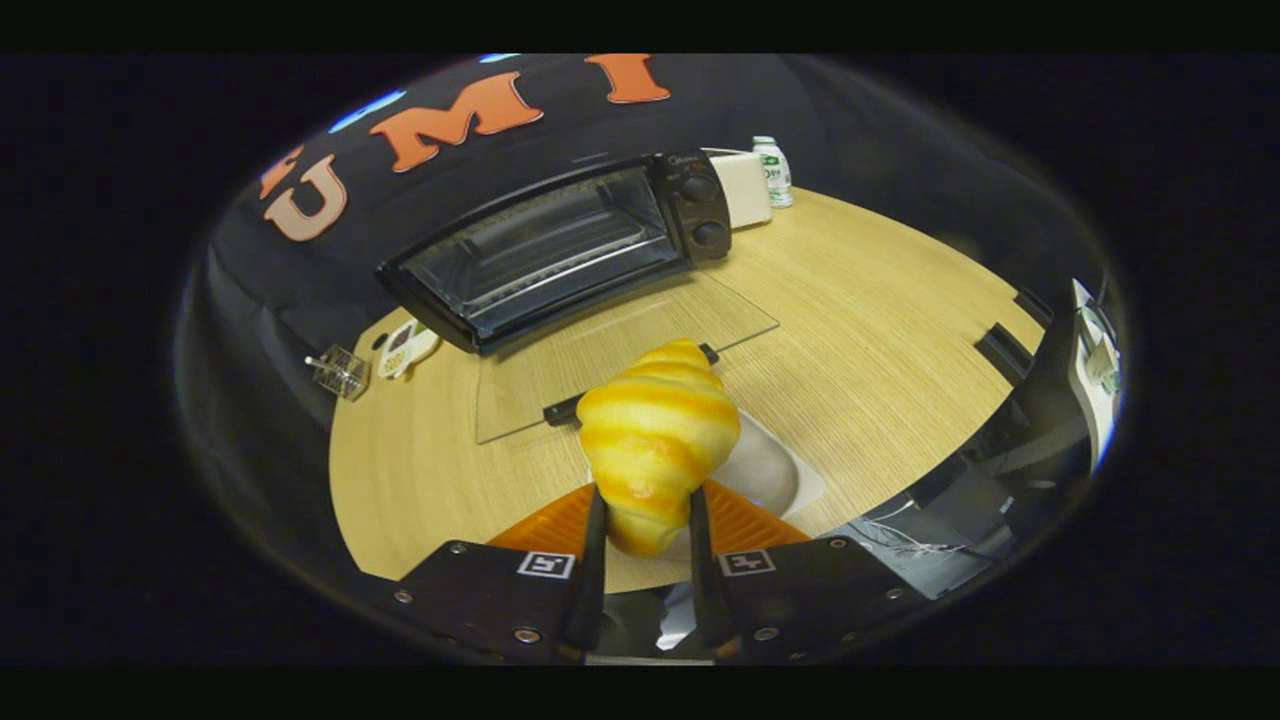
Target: Open the toaster oven, put the food inside, and close the toaster oven door.
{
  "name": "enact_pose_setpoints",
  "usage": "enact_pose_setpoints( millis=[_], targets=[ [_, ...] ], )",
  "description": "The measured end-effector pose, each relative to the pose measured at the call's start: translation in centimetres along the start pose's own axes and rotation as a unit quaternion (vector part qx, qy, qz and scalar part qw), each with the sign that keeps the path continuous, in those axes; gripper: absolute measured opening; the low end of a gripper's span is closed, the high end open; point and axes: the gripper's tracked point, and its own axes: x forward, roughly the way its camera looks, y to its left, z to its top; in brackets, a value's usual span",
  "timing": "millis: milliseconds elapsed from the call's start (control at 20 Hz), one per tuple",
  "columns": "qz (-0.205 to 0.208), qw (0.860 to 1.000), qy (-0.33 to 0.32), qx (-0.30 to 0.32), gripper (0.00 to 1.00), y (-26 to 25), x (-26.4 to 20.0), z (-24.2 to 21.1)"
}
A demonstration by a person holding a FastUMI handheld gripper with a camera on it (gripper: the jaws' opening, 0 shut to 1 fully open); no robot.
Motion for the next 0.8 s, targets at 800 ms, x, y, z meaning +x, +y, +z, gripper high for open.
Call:
enact_pose_setpoints(
  millis=[800],
  targets=[
    [0.201, 0.974, -0.043, 0.1, 0.37, 9.6, 5.3, 10.2]
  ],
)
